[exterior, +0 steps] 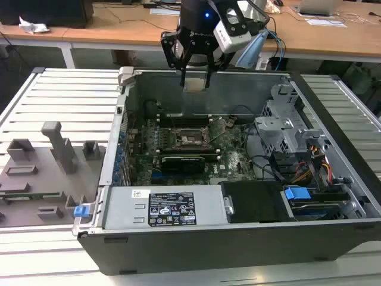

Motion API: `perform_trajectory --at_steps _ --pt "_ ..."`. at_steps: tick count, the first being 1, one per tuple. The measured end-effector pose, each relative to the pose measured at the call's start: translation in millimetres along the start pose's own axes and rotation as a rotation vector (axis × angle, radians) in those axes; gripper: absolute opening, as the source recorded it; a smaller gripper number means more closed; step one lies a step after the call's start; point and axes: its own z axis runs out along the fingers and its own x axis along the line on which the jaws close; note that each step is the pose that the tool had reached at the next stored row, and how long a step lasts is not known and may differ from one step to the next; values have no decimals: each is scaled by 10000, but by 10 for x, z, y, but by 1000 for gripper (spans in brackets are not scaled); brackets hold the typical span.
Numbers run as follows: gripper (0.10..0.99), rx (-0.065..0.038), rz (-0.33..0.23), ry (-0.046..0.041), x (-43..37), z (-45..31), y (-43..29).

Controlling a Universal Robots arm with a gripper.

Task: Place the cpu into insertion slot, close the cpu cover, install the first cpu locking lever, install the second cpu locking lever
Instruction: 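Place the cpu into insertion slot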

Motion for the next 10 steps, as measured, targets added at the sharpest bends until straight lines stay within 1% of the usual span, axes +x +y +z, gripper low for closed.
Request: perform_trajectory --at_steps 1,4,6,8,10 --pt "529 -1 3 0 0 0 0" --pt "529 9 547 -49 -1 0 0" --pt "529 27 592 -53 -3 0 -2" --pt "529 21 596 -55 -4 -2 -47" --pt "529 23 622 -61 -4 0 -51"
